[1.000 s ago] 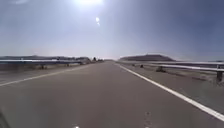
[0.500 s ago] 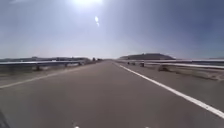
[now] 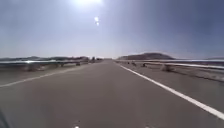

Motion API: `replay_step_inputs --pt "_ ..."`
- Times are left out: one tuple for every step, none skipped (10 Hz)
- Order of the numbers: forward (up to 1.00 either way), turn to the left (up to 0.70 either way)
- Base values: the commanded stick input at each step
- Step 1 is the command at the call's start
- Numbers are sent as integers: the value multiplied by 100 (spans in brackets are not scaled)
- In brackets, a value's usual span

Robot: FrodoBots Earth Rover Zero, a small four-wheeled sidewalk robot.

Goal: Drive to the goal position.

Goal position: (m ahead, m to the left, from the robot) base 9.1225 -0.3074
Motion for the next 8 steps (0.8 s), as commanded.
replay_step_inputs --pt "100 0" --pt "100 0" --pt "100 0" --pt "100 0" --pt "100 0" --pt "100 4" --pt "100 16" --pt "100 26"
